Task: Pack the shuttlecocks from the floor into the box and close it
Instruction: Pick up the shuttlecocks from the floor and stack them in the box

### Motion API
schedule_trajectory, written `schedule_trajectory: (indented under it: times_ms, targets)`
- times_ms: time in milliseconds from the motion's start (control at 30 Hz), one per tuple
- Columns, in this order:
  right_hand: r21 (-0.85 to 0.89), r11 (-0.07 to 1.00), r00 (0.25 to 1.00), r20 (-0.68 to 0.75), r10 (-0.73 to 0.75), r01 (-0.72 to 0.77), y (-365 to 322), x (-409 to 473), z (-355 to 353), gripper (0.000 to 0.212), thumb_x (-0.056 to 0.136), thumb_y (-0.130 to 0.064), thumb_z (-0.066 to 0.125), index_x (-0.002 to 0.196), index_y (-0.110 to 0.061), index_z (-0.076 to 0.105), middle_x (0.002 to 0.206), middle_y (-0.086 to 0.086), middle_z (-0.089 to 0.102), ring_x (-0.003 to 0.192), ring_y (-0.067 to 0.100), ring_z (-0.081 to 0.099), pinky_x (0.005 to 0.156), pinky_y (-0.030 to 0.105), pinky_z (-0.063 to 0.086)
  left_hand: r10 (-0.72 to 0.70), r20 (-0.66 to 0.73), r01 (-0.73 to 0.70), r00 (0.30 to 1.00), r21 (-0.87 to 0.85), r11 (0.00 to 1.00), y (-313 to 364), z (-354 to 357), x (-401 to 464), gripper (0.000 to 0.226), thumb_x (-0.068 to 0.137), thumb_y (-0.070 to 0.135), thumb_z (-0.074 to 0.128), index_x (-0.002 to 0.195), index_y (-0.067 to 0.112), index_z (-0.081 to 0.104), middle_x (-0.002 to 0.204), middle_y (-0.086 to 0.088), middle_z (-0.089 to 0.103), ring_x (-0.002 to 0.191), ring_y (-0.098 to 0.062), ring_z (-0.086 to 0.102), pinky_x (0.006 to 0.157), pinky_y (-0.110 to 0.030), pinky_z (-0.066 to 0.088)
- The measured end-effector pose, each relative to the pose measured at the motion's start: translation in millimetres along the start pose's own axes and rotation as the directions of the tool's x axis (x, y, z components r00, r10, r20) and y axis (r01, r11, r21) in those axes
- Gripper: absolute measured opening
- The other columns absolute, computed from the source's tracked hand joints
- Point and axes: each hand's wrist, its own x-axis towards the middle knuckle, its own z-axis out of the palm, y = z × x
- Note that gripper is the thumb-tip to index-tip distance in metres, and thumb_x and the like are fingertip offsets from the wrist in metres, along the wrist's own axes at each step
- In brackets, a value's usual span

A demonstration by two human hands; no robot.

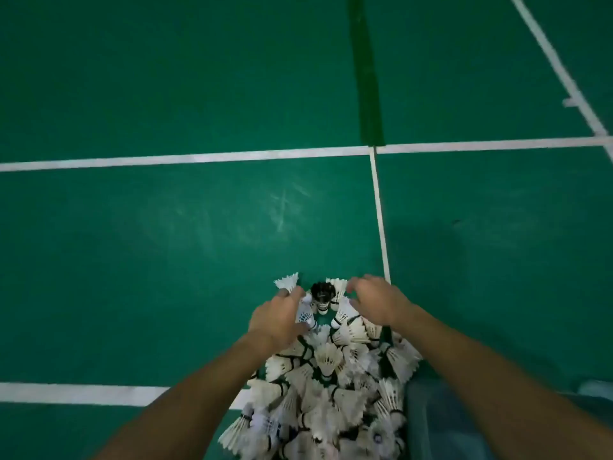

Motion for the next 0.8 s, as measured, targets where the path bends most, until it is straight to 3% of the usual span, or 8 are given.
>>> schedule_trajectory:
  times_ms: [167,300,400,500,667,800]
  targets:
    - [0.030,0.998,0.997,-0.046,-0.061,0.063,10.6,71.6,34.2,0.062,0.093,0.004,0.052,0.144,-0.031,0.048,0.149,0.006,0.048,0.132,0.034,0.044,0.106,0.053,0.047,-0.080,-0.161,0.095,0.984,0.088,0.992,9.9,44.1,57.9,0.069,0.090,0.058,0.073,0.143,0.029,0.039,0.134,-0.009,0.045,0.085,-0.029,0.061,0.066,-0.038,0.047]
    - [0.026,0.998,0.998,-0.043,-0.056,0.057,16.1,88.8,52.3,0.047,0.098,-0.012,0.062,0.140,-0.029,0.049,0.137,0.011,0.057,0.118,0.030,0.059,0.100,0.048,0.052,-0.108,-0.134,0.107,0.985,-0.020,0.994,-0.5,66.1,77.8,0.044,0.090,0.039,0.078,0.127,0.022,0.062,0.123,-0.007,0.058,0.099,-0.031,0.065,0.079,-0.039,0.055]
    - [0.032,0.999,0.987,-0.154,-0.033,0.038,17.3,84.5,53.9,0.042,0.099,-0.019,0.066,0.138,-0.019,0.051,0.130,0.013,0.060,0.111,0.030,0.062,0.097,0.046,0.054,-0.113,-0.194,0.079,0.975,-0.175,0.981,-10.7,78.4,80.2,0.037,0.088,0.027,0.082,0.122,0.017,0.071,0.124,-0.008,0.067,0.107,-0.029,0.066,0.091,-0.038,0.057]
    - [-0.012,0.999,0.960,-0.277,-0.043,0.041,17.6,65.7,38.7,0.039,0.099,-0.019,0.067,0.136,-0.019,0.054,0.124,0.010,0.065,0.102,0.025,0.065,0.091,0.042,0.057,-0.112,-0.216,0.070,0.970,-0.196,0.978,-16.1,67.0,68.1,0.037,0.088,0.013,0.084,0.123,0.012,0.074,0.128,-0.006,0.071,0.113,-0.023,0.067,0.097,-0.033,0.056]
    - [-0.026,0.998,0.920,-0.388,-0.058,0.052,15.5,-0.2,-21.9,0.035,0.096,-0.023,0.070,0.129,-0.018,0.063,0.118,0.001,0.070,0.105,0.020,0.066,0.094,0.042,0.057,-0.045,-0.262,0.002,0.964,-0.161,0.987,-6.9,-2.4,22.8,0.048,0.085,0.021,0.088,0.128,0.011,0.070,0.126,-0.008,0.071,0.112,-0.024,0.067,0.098,-0.036,0.056]
    - [0.040,0.994,0.908,-0.410,-0.080,0.106,9.2,-77.4,-66.7,0.024,0.092,-0.026,0.075,0.113,-0.017,0.068,0.095,-0.007,0.065,0.088,0.013,0.063,0.076,0.028,0.051,0.122,-0.290,-0.173,0.949,-0.157,0.972,29.6,-56.3,-43.9,0.037,0.079,0.027,0.092,0.110,0.014,0.076,0.109,0.000,0.074,0.102,-0.018,0.069,0.092,-0.029,0.057]
